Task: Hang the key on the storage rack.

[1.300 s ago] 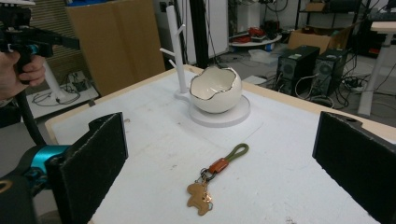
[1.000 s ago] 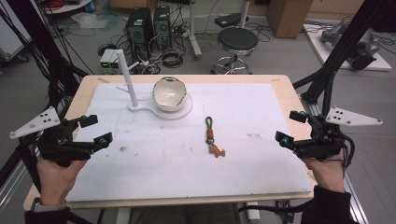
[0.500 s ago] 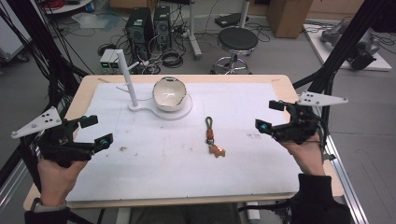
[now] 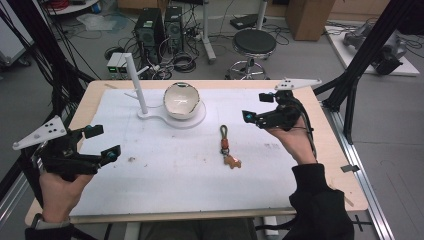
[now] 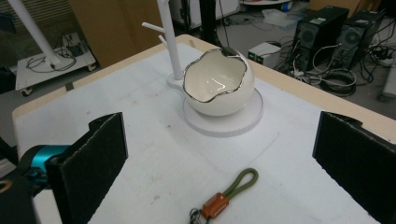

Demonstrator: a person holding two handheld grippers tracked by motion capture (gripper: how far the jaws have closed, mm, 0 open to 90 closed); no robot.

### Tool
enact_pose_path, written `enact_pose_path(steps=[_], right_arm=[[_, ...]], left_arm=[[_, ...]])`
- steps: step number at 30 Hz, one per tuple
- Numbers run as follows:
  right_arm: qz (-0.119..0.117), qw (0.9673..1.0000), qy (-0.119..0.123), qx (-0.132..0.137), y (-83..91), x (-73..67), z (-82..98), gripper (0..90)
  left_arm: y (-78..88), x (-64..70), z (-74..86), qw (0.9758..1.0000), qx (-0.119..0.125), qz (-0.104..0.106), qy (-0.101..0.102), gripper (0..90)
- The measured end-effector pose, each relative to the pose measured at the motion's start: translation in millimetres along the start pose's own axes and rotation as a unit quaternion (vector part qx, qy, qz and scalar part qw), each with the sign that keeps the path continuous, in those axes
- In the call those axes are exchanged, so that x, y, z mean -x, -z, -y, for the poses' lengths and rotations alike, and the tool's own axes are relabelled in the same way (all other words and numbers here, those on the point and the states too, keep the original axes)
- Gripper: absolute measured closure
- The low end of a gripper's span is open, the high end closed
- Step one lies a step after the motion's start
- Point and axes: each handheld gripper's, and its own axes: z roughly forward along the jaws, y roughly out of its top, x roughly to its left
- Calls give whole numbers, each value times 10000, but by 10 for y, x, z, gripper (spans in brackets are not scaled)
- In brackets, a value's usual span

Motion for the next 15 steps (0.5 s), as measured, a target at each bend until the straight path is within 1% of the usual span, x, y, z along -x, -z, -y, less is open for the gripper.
enact_pose_path(steps=[2, 3, 4, 5, 6, 7, 8, 11, 13, 15], right_arm=[[-5, 10000, -7, -13, -103, 8, -39, 22], [-28, 10000, -26, -13, -194, 26, -72, 22], [-28, 10000, -26, -13, -194, 26, -72, 22], [-41, 10000, -18, -2, -230, 39, -81, 22], [-95, 9999, -59, -8, -283, 58, -93, 22], [-80, 9998, -140, -77, -369, 89, -96, 22], [-80, 9998, -140, -77, -369, 89, -96, 22], [-27, 9996, -196, -201, -490, 144, -73, 22], [25, 9994, -187, -283, -557, 176, -61, 22], [50, 9994, -205, -287, -605, 204, -50, 22]], left_arm=[[14, -5, 8, 10000, -18, 0, 9, 58], [18, -8, 13, 10000, -31, -9, 8, 58], [19, -7, 18, 10000, -31, -15, 28, 58], [23, -9, 25, 10000, -33, 4, 35, 58], [27, -10, 30, 10000, -49, 8, 30, 58], [30, -11, 36, 10000, -61, 6, 38, 58], [31, -7, 40, 10000, -65, 7, 62, 58], [42, -1, 50, 9999, -93, 16, 48, 58], [44, 6, 54, 9999, -92, 22, 40, 58], [41, 6, 57, 9999, -109, 26, 45, 58]])
